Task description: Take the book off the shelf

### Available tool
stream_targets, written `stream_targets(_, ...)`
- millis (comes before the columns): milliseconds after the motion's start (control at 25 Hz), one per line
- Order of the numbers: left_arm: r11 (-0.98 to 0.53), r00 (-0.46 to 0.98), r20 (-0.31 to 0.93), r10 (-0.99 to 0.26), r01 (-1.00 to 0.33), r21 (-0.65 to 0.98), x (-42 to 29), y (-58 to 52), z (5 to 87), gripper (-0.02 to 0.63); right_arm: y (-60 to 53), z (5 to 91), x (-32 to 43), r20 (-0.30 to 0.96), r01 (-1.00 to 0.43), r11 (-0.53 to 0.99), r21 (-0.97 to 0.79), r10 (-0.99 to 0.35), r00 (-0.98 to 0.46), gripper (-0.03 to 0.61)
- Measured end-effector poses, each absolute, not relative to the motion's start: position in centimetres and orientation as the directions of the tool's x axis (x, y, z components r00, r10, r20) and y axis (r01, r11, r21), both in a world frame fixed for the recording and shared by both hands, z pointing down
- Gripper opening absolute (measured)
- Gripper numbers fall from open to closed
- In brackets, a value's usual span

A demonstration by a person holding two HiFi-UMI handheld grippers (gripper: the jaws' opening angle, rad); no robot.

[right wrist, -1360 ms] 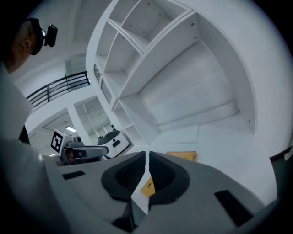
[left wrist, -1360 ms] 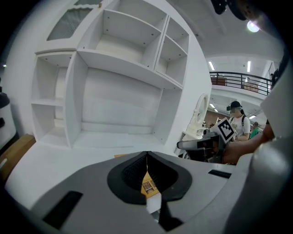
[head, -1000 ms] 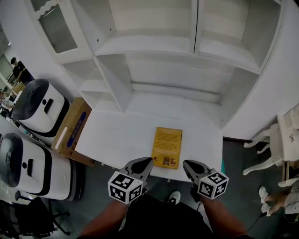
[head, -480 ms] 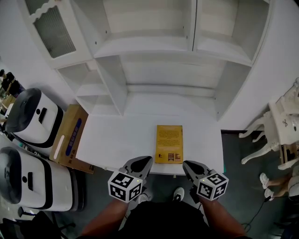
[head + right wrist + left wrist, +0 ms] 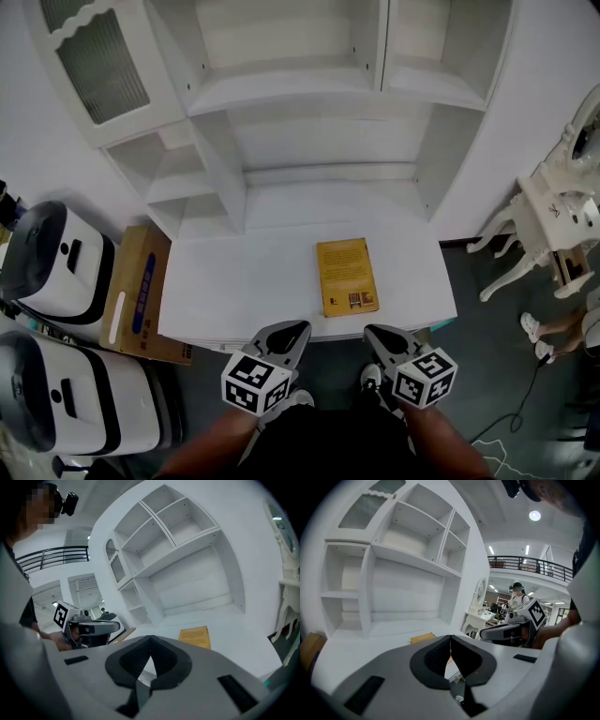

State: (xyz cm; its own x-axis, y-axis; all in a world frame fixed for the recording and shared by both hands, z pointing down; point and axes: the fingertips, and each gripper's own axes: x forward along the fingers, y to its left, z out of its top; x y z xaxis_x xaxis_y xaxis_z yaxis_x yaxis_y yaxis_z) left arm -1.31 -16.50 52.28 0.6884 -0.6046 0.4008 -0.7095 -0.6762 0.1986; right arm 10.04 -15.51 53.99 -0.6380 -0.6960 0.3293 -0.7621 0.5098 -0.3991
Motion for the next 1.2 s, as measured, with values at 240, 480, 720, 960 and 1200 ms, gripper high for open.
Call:
stream_targets(240,-0.719,0.720,0.394,-0.571,-0.671,0.183,-3.1,-16.0,52.5,0.011,-13.1,53.7,8.9,0.333,-0.799,0.473,-0.371,-0.735,-0.590,0.029)
stream_targets(480,-0.715,0.726,0.383,-0.571,-0.669,0.203,-3.3,-15.3,52.3,0.011,-12.2,53.5,9.3,0.344,-0.821,0.452,-0.348,-0.753,-0.560,0.029)
stream_targets(720,-0.695,0.712,0.387,-0.586,-0.687,0.213,-2.2,-14.4,52.5,0.011,-11.9,53.8,10.4,0.371,-0.820,0.468,-0.330,-0.734,-0.569,0.029)
stream_targets(960,-0.677,0.696,0.378,-0.611,-0.706,0.207,-0.9,-14.4,51.9,0.011,-12.0,53.5,12.1,0.372,-0.813,0.486,-0.322,-0.724,-0.581,0.029)
stream_targets(1200,-0.663,0.681,0.384,-0.624,-0.721,0.203,-0.1,-13.8,52.1,0.011,-12.5,53.5,13.1,0.362,-0.799,0.505,-0.327,-0.714,-0.599,0.029)
